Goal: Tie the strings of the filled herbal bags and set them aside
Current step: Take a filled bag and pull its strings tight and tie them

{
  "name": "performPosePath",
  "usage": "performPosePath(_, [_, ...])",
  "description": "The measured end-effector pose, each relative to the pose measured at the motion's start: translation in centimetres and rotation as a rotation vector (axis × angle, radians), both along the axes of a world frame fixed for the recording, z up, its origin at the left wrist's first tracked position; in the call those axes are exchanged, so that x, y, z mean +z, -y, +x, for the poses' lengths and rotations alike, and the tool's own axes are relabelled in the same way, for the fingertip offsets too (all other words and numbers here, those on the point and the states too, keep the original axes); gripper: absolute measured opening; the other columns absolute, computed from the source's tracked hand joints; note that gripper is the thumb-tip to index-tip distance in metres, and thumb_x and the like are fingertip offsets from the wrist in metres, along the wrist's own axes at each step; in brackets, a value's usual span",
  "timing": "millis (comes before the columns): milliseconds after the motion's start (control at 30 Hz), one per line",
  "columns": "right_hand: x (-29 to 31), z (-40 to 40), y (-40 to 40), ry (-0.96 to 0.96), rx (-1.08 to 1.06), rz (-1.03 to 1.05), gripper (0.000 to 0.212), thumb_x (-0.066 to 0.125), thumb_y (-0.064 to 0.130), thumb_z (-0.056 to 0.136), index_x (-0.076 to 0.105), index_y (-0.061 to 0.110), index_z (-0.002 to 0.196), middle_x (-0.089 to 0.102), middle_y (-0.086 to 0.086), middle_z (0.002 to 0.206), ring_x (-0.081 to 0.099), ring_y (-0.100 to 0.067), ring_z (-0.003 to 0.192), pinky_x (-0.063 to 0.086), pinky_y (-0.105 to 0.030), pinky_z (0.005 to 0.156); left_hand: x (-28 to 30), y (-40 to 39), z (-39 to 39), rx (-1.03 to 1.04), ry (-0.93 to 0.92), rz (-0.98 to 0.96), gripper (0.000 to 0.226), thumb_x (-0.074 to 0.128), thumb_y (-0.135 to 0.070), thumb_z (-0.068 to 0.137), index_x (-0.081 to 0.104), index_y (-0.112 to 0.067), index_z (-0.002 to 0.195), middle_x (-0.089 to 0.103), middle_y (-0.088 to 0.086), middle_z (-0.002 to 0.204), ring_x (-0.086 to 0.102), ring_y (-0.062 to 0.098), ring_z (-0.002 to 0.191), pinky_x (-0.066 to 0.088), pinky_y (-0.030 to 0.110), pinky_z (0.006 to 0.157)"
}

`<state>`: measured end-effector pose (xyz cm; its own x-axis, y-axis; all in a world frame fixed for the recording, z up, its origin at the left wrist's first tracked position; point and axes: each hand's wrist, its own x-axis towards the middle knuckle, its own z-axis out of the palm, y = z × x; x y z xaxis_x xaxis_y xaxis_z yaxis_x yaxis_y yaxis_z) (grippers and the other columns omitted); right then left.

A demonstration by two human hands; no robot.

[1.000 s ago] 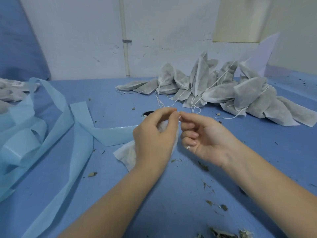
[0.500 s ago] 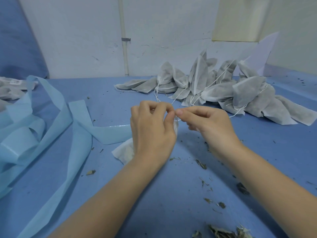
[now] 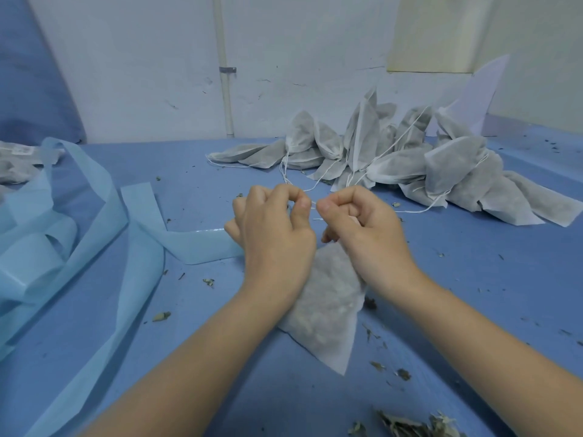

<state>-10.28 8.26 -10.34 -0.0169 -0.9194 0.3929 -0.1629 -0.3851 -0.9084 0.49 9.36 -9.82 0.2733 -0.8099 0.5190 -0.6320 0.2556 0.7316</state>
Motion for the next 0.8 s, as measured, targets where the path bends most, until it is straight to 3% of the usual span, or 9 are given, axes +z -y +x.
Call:
performPosePath(133, [0.0, -0.1, 0.1, -0.029, -0.022, -0.029, 0.016, 0.069, 0.028, 0.085, 0.066, 0.035, 0.071, 0.047, 0.018, 0.049, 0.050, -0.005, 0.052, 0.049, -0.039, 0.072, 0.0, -0.2, 0.3, 0.033, -0.091, -0.043, 0.015, 0.049, -0.020, 0.095, 0.052, -0.029, 0.083, 0.044, -0.007, 0.094, 0.038, 0.016, 0.104, 0.019, 0.024, 0.082])
performPosePath(267, [0.4, -0.2, 0.2, -0.036, -0.012, -0.056, 0.016, 0.073, 0.030, 0.083, 0.070, 0.041, 0.071, 0.040, 0.015, 0.046, 0.044, -0.011, 0.053, 0.043, -0.034, 0.067, 0.5, 0.1, 1.1, 0.042, -0.195, -0.095, 0.024, 0.052, -0.020, 0.094, 0.049, -0.034, 0.075, 0.040, -0.013, 0.084, 0.044, 0.017, 0.106, 0.030, 0.036, 0.097])
performPosePath(333, [0.6, -0.3, 0.2, -0.022, -0.030, -0.067, 0.018, 0.074, 0.028, 0.082, 0.070, 0.039, 0.068, 0.039, 0.014, 0.044, 0.041, -0.010, 0.052, 0.042, -0.032, 0.065, 0.4, 0.2, 1.1, 0.023, -0.193, -0.121, 0.022, 0.053, -0.020, 0.094, 0.050, -0.033, 0.076, 0.039, -0.016, 0.082, 0.044, 0.016, 0.103, 0.031, 0.027, 0.093])
performPosePath(400, [0.7, -0.4, 0.1, 0.024, -0.078, -0.074, 0.016, 0.074, 0.025, 0.082, 0.071, 0.032, 0.068, 0.038, 0.013, 0.045, 0.041, -0.012, 0.052, 0.042, -0.033, 0.063, 0.2, 0.1, 0.9, -0.016, -0.171, -0.154, 0.018, 0.056, -0.019, 0.092, 0.053, -0.030, 0.079, 0.040, -0.016, 0.081, 0.044, 0.013, 0.096, 0.029, 0.007, 0.081])
performPosePath(500, [1.0, -0.9, 0.3, 0.178, -0.172, -0.051, 0.011, 0.074, 0.021, 0.081, 0.072, 0.027, 0.072, 0.047, 0.007, 0.054, 0.049, -0.010, 0.053, 0.045, -0.023, 0.057, -0.1, 0.1, 0.8, -0.095, -0.178, -0.128, 0.019, 0.059, -0.021, 0.090, 0.053, -0.035, 0.078, 0.039, -0.014, 0.079, 0.041, 0.001, 0.078, 0.031, 0.006, 0.073])
performPosePath(567, [1.3, -1.4, 0.5, 0.339, -0.242, 0.004, 0.009, 0.073, 0.021, 0.082, 0.072, 0.026, 0.074, 0.050, -0.001, 0.062, 0.051, -0.011, 0.054, 0.044, -0.020, 0.055, -0.2, 0.1, 0.6, -0.126, -0.246, -0.059, 0.006, 0.060, -0.029, 0.088, 0.056, -0.032, 0.086, 0.043, -0.010, 0.079, 0.044, 0.001, 0.075, 0.035, 0.012, 0.071])
performPosePath(667, [1.5, -1.9, 0.9, 0.563, -0.339, 0.086, 0.011, 0.073, 0.023, 0.081, 0.072, 0.027, 0.071, 0.050, 0.006, 0.057, 0.046, -0.014, 0.055, 0.041, -0.022, 0.052, -0.6, 0.0, 0.0, -0.146, -0.452, 0.132, 0.029, 0.062, -0.046, 0.082, 0.057, -0.022, 0.097, 0.056, -0.010, 0.086, 0.055, 0.002, 0.077, 0.043, 0.017, 0.072])
performPosePath(733, [1.4, -2.1, 1.1, 0.636, -0.371, 0.102, 0.011, 0.073, 0.024, 0.081, 0.071, 0.026, 0.071, 0.048, 0.010, 0.054, 0.043, -0.013, 0.053, 0.039, -0.021, 0.049, -0.4, 0.1, -0.5, -0.342, -0.699, 0.376, 0.043, 0.065, -0.051, 0.078, 0.063, -0.015, 0.101, 0.068, -0.005, 0.093, 0.065, 0.011, 0.087, 0.051, 0.026, 0.081])
performPosePath(800, [1.2, -2.2, 1.2, 0.631, -0.380, 0.099, 0.010, 0.073, 0.025, 0.081, 0.071, 0.026, 0.071, 0.047, 0.009, 0.054, 0.042, -0.011, 0.051, 0.039, -0.021, 0.050, -0.3, -0.1, -0.8, -0.620, -0.985, 0.566, 0.043, 0.069, -0.040, 0.072, 0.068, -0.008, 0.100, 0.072, 0.006, 0.101, 0.069, 0.021, 0.093, 0.054, 0.036, 0.088])
